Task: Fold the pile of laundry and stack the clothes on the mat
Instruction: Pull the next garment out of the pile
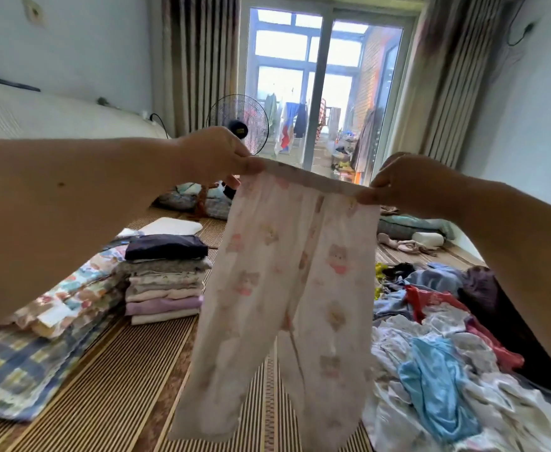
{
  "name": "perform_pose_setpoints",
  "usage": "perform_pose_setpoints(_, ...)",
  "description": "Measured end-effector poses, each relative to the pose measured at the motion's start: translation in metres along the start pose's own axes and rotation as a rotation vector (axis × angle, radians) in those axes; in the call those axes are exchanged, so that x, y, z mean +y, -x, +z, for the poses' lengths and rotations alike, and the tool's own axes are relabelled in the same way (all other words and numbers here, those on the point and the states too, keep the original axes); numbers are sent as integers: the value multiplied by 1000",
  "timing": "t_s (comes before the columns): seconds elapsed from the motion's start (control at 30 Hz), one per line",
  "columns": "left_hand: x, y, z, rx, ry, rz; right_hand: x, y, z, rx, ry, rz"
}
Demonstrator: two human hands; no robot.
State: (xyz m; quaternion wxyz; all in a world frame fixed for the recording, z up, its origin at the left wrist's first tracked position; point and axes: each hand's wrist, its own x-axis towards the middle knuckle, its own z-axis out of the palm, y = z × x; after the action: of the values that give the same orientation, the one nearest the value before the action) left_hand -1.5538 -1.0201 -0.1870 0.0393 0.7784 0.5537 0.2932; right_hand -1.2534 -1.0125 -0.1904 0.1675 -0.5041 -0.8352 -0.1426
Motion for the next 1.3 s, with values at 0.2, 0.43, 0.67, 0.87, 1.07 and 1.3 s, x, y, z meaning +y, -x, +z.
perform_pose_setpoints(0.2, -9, 17, -2, -160, 444, -100, -5, 1, 2, -43, -350, 166)
perform_pose_setpoints(0.43, -7, 14, 12, -125, 579, -377, -29, 0, 17, 101, -596, 384)
perform_pose_setpoints(0.67, 34, 11, 51, -201, 710, -536, -78, -2, 32, 101, -1132, 428)
perform_pose_setpoints(0.87, 60, 11, 41, -261, 891, -433, -84, 7, 22, -74, -1119, 242)
perform_pose_setpoints(1.07, 60, 13, 42, -134, 641, -282, -88, 3, 33, 48, -1066, 278)
perform_pose_setpoints(1.3, 20, 23, 49, -544, 656, -198, -65, -5, 21, -49, -1332, 192)
